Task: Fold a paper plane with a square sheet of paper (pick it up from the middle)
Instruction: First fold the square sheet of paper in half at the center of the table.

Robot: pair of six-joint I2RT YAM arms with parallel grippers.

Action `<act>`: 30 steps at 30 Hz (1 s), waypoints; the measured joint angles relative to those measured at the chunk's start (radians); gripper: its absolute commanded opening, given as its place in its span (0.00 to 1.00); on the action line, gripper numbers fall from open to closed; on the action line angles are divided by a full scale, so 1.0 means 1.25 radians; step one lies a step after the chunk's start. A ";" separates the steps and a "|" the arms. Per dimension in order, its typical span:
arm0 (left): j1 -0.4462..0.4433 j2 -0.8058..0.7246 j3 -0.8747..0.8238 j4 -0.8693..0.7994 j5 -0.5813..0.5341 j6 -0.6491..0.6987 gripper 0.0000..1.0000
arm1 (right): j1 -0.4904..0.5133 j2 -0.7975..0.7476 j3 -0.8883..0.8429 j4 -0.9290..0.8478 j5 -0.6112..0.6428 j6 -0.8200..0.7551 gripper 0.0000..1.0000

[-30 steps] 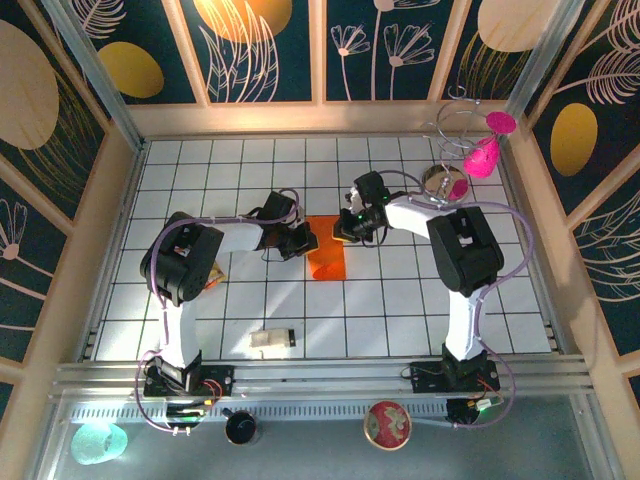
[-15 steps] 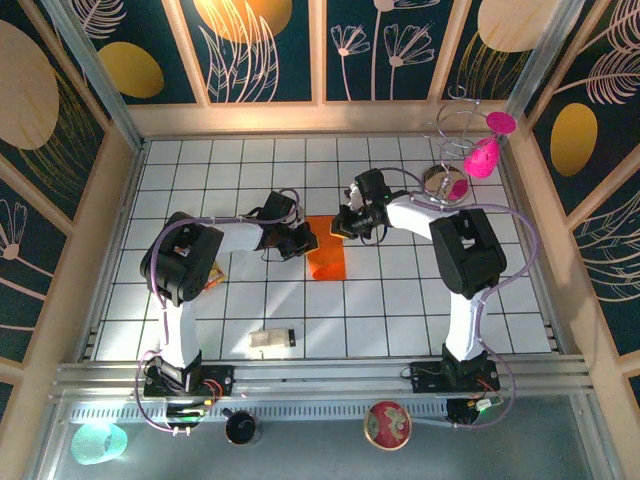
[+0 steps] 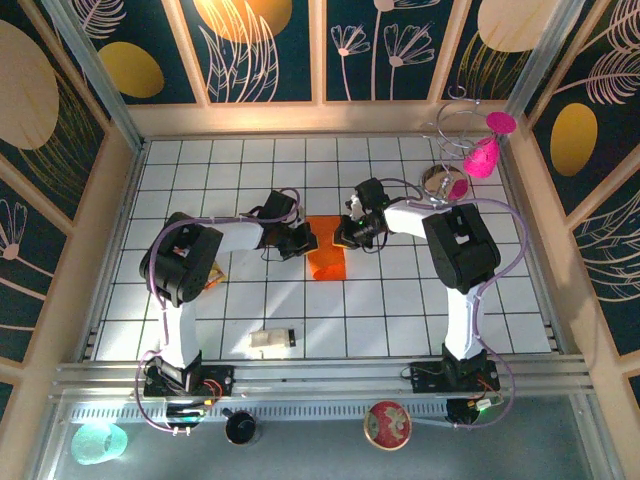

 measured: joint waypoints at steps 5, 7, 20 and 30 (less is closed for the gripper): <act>-0.007 -0.043 -0.005 0.001 0.013 -0.003 0.07 | -0.001 0.000 -0.009 0.014 -0.001 0.000 0.00; -0.014 -0.055 -0.014 0.005 0.018 -0.005 0.07 | -0.001 0.000 -0.012 0.018 -0.003 0.000 0.00; -0.027 -0.056 -0.095 0.010 0.030 -0.015 0.07 | -0.003 0.000 -0.016 0.025 -0.007 0.000 0.00; -0.033 -0.090 -0.155 0.048 0.029 -0.015 0.08 | -0.003 0.001 -0.016 0.025 -0.007 0.001 0.00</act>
